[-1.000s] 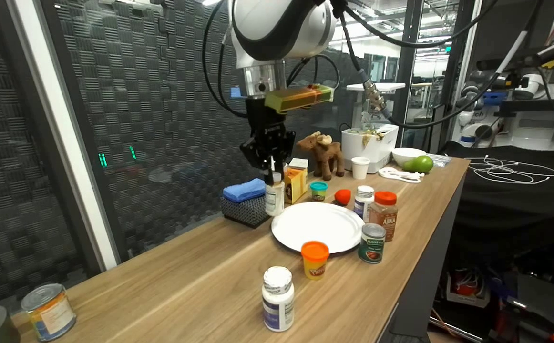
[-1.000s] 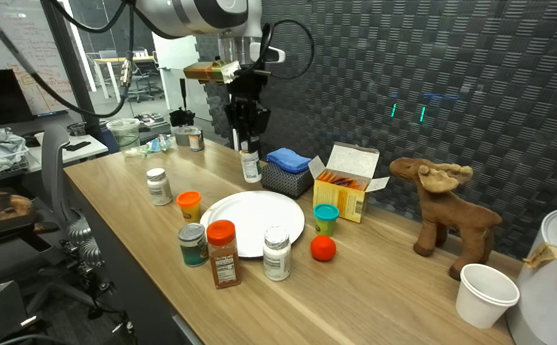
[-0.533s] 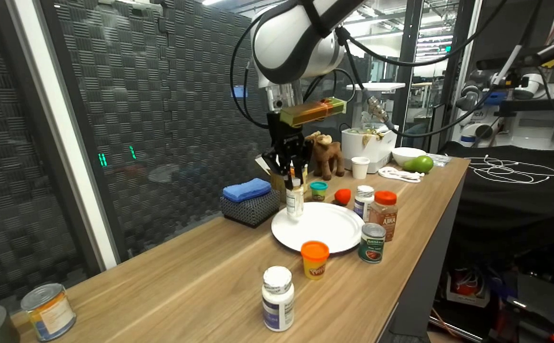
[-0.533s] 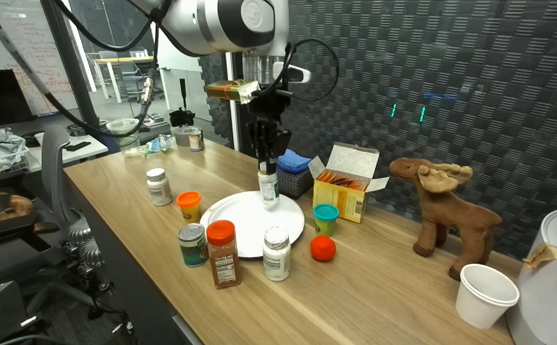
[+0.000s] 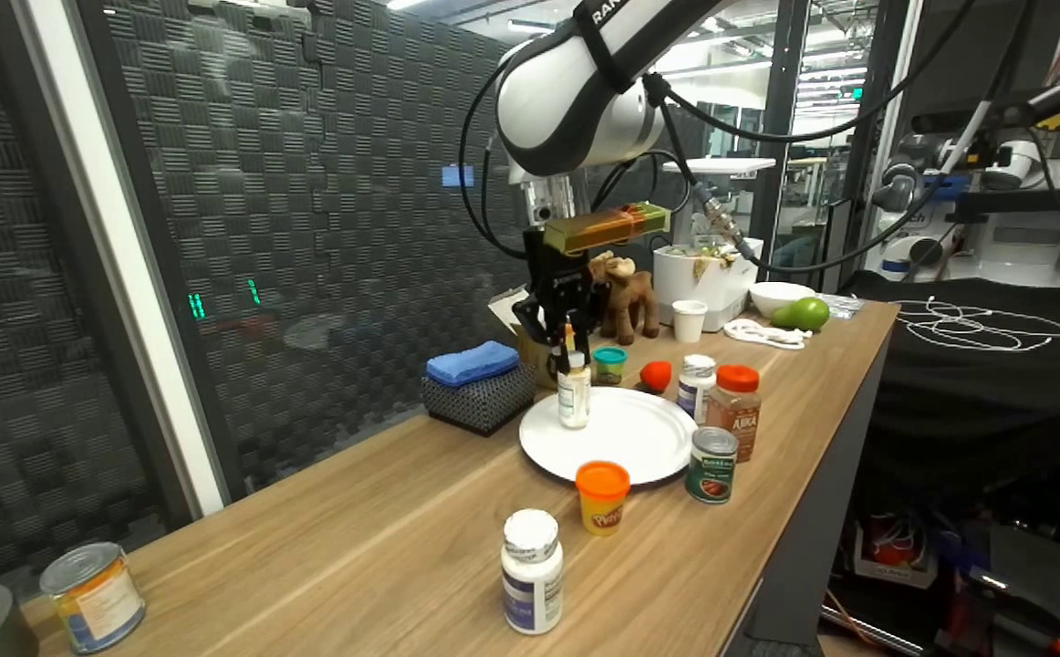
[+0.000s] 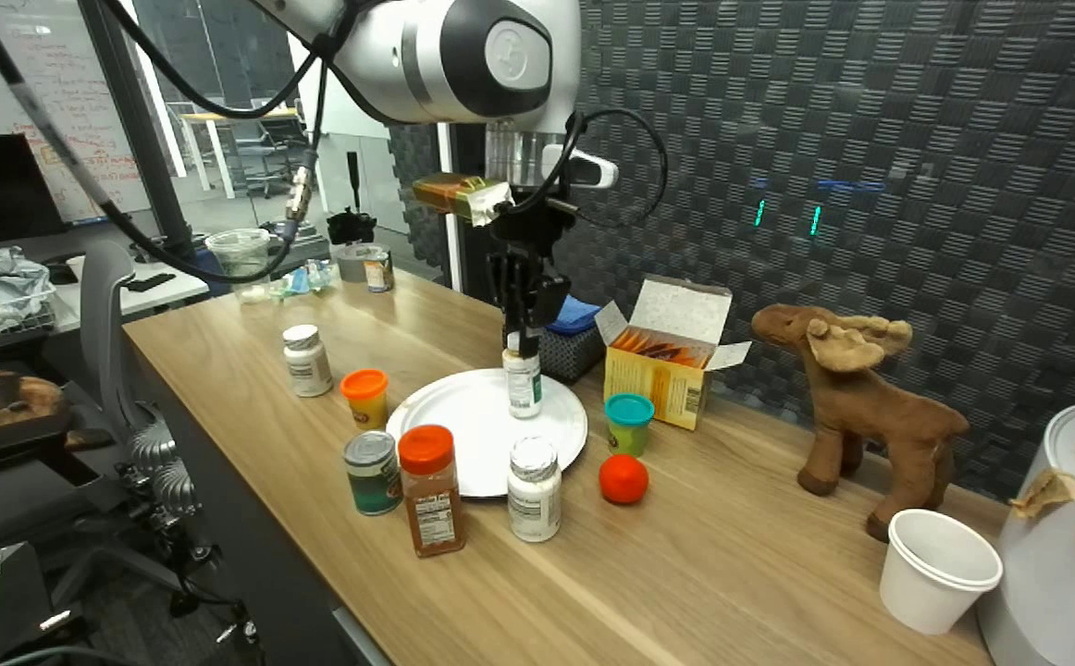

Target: Put the objects on the table onto the tray

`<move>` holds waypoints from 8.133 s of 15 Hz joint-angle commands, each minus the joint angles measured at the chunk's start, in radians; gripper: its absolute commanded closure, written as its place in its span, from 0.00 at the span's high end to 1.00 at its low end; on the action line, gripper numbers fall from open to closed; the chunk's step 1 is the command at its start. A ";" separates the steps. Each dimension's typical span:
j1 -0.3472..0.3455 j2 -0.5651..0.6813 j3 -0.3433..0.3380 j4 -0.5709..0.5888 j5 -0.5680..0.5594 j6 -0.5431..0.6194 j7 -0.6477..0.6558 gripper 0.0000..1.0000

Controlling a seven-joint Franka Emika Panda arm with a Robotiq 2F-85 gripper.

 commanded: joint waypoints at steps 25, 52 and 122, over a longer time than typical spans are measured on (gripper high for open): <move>0.201 -0.256 0.218 -0.284 -0.050 -0.040 -0.151 1.00; 0.198 -0.193 0.245 -0.348 0.040 0.086 -0.358 1.00; 0.129 -0.367 0.108 -0.436 -0.046 0.100 0.078 1.00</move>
